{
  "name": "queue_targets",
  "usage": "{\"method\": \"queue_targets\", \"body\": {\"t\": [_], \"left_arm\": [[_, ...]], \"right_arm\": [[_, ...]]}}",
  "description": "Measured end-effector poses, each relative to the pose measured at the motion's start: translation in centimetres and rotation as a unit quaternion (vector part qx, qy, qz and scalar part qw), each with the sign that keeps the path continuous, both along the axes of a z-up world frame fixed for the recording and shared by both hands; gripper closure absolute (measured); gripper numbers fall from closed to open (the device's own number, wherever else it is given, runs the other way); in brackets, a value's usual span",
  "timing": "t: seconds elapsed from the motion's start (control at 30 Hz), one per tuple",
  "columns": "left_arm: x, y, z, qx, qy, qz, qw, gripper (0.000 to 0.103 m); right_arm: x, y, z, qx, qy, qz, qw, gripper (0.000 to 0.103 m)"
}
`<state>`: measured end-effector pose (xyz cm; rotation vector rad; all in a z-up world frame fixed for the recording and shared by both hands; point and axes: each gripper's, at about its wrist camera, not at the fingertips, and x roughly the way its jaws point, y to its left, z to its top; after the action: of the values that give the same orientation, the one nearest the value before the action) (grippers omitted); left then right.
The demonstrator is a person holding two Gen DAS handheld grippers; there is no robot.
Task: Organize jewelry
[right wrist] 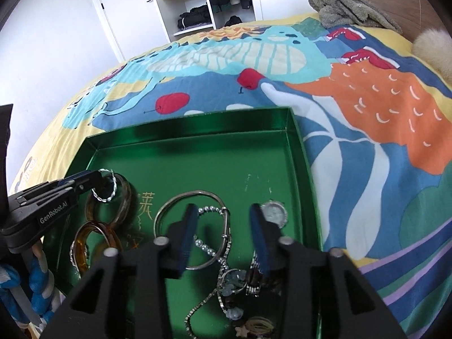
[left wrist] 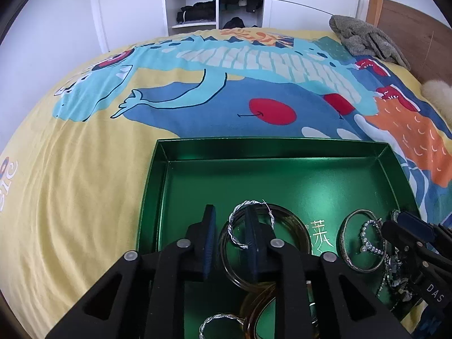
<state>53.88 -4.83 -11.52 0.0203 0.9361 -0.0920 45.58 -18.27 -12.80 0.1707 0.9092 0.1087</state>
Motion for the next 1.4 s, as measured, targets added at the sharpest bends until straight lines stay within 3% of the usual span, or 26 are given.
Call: {"method": "queue_targets", "body": {"t": [0.17,0.3,0.37,0.7,0.83,1.13,1.4], "left_arm": [[-2.3,1.1,3.4,-0.007,-0.023,0.002,0.9997,0.068],[-6.1,1.7,7.1,0.007,-0.058,0.008,0.9982,0.053],[-8.6,1.8,9.0,0.018,-0.077,0.013,0.9968,0.051],[-23.0,2.4,16.7,0.026,-0.163,0.025,0.9860,0.026],[-28.8,2.7,19.0,0.026,-0.196,0.033,0.9797,0.020],[-40.2,2.8,21.6,0.057,-0.253,0.033,0.9651,0.010],[-46.1,3.2,22.2,0.073,-0.290,0.044,0.9533,0.002]], "right_arm": [[-1.8,-0.3,2.5,-0.002,-0.017,-0.007,1.000,0.063],[-4.6,-0.5,5.8,-0.004,-0.041,-0.013,0.999,0.062],[-6.6,-0.3,7.7,-0.009,-0.057,-0.011,0.998,0.059],[-19.5,2.4,16.4,-0.046,-0.148,0.009,0.988,0.049],[-25.1,3.0,19.0,-0.046,-0.179,0.008,0.983,0.047],[-35.6,4.9,22.4,-0.062,-0.223,0.016,0.973,0.040],[-41.7,5.7,22.7,-0.064,-0.239,0.020,0.969,0.040]]}}
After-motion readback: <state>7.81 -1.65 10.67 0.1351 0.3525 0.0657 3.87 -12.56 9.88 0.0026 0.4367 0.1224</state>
